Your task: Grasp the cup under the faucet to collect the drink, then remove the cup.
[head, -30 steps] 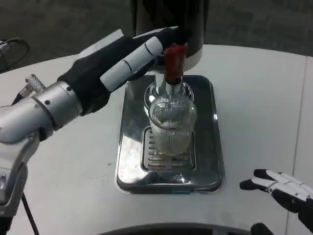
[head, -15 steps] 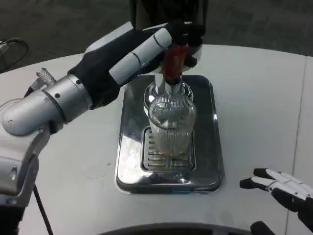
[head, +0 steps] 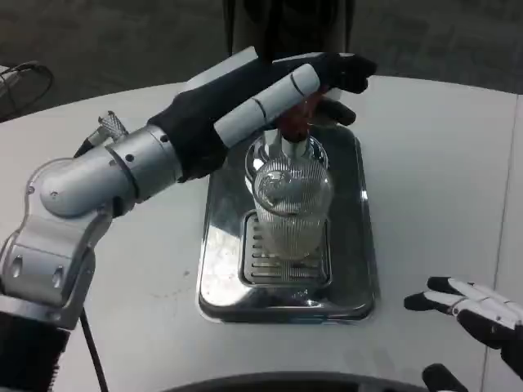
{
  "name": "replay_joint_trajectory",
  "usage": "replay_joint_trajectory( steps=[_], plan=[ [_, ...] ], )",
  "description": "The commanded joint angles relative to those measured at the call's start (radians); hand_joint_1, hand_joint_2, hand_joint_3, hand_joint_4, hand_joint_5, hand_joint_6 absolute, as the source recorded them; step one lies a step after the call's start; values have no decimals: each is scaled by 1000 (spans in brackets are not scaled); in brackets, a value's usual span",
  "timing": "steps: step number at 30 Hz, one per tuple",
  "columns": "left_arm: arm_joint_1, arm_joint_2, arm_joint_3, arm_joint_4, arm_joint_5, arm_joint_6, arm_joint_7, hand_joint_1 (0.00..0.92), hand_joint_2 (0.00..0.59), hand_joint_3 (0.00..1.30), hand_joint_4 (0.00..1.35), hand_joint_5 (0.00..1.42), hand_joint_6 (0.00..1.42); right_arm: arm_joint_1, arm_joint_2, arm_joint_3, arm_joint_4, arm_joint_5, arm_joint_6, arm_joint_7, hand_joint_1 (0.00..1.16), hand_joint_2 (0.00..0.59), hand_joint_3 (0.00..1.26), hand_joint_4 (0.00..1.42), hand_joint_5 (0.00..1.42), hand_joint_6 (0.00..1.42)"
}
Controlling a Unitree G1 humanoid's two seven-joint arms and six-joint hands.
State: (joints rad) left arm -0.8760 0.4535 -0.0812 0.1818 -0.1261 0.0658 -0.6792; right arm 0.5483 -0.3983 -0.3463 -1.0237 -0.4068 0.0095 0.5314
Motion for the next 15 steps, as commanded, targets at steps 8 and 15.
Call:
replay_joint_trajectory(
  steps=[8, 15],
  plan=[
    [-16, 16, -61, 66, 113, -165, -47, 0, 181, 191, 125, 237, 178, -21, -11, 17, 6, -3, 40, 4, 321, 502, 206, 74, 62, 181],
    [-37, 24, -97, 126, 173, -275, -60, 0, 181, 182, 106, 213, 171, -35, -12, 22, 5, -9, 58, 2, 321, 502, 206, 74, 62, 181]
  ],
)
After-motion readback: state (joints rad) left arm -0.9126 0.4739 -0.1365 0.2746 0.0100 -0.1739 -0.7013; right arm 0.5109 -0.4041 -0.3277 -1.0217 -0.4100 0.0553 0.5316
